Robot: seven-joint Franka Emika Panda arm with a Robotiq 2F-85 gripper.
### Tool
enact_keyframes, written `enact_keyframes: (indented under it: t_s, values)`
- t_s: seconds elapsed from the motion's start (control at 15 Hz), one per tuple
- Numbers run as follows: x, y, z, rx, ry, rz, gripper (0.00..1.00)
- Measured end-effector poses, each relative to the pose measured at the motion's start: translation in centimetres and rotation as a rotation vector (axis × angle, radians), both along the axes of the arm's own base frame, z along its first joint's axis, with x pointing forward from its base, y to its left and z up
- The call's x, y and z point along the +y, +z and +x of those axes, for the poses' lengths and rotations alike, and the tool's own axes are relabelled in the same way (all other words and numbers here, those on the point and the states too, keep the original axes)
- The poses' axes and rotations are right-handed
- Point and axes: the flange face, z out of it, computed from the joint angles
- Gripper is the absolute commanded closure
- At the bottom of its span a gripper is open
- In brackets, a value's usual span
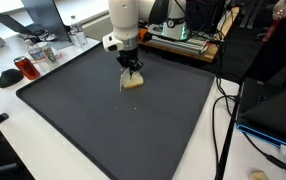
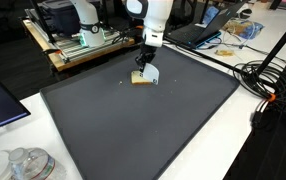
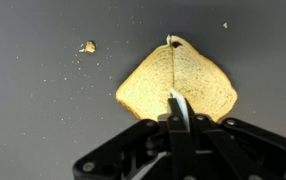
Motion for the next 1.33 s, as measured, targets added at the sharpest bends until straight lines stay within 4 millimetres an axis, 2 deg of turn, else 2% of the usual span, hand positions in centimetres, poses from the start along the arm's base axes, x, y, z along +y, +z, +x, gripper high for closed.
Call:
enact_keyframes:
  t_s: [0.87, 1.33]
  values:
    - [0.3, -0.6, -0.4, 0.044, 0.032, -0.004, 0.99]
    - [0.7, -1.3, 0.5, 0.087, 0.062, -0.007, 0.99]
